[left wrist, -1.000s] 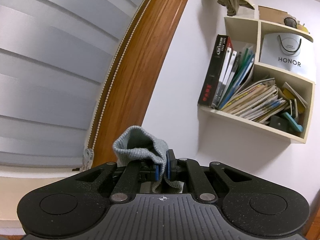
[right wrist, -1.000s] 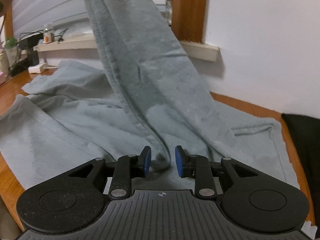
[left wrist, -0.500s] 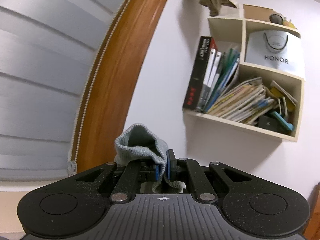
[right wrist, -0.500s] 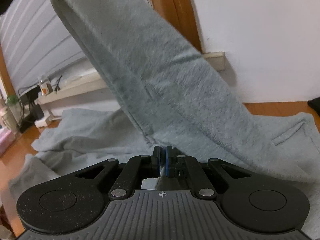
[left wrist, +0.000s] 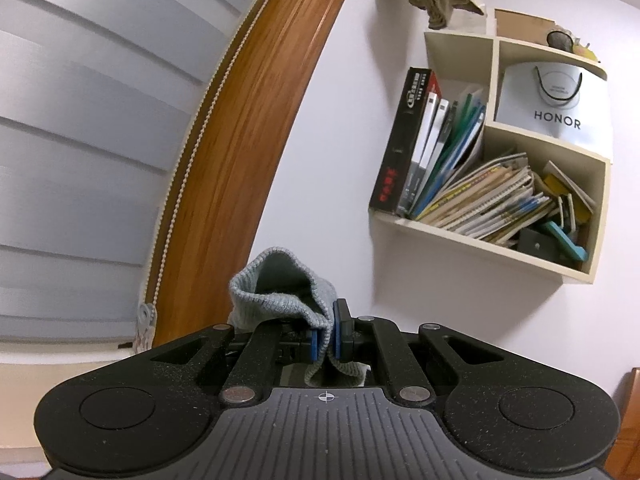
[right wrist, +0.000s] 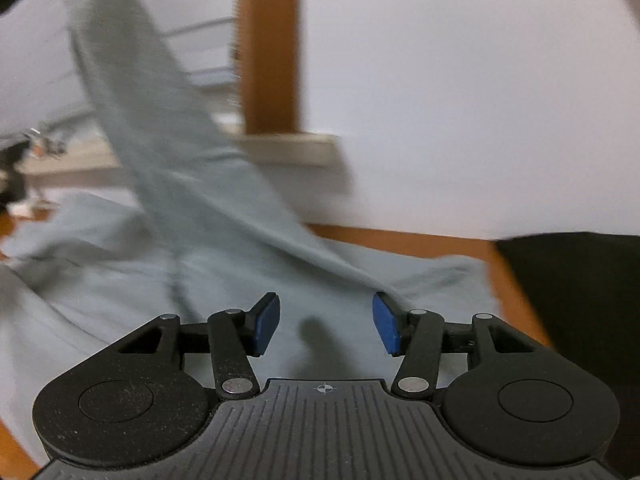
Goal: Fold clothes
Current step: 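Grasp the sweatshirt body with the right tool and lift while the left tool holds it raised, then lower the grey sweatshirt onto the desk with both tools, spreading it flat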
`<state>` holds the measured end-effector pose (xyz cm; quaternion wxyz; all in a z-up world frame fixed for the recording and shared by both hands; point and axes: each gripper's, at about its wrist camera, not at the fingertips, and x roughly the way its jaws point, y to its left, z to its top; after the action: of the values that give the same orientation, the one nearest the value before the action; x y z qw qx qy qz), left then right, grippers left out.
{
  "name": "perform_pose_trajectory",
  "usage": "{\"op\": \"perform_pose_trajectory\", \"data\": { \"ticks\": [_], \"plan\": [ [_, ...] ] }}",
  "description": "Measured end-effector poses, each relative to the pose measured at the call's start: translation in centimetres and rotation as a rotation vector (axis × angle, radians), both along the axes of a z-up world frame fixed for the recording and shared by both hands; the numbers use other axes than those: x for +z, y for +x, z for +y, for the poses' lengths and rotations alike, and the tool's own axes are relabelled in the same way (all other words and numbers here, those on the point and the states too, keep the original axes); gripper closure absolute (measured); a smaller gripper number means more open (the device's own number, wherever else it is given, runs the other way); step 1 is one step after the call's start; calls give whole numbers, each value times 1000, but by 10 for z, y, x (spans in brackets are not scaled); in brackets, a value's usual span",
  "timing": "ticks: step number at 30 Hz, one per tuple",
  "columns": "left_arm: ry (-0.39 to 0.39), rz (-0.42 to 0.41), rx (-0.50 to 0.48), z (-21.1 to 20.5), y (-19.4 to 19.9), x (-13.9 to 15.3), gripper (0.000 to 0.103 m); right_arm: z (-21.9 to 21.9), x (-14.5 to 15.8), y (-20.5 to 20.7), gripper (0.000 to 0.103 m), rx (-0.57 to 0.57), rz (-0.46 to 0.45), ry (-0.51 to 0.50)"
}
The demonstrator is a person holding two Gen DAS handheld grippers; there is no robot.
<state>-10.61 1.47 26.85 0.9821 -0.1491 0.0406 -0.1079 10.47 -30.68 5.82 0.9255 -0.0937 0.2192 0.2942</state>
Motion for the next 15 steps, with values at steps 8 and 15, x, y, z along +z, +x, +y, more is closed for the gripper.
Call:
{"op": "perform_pose_trajectory", "data": {
  "ticks": [8, 15],
  "plan": [
    [5, 29, -23, 0, 4, -15, 95, -8, -12, 3, 39, 18, -32, -122],
    [-17, 62, -52, 15, -8, -36, 95, -17, -19, 14, 68, -9, 55, -102]
  ]
}}
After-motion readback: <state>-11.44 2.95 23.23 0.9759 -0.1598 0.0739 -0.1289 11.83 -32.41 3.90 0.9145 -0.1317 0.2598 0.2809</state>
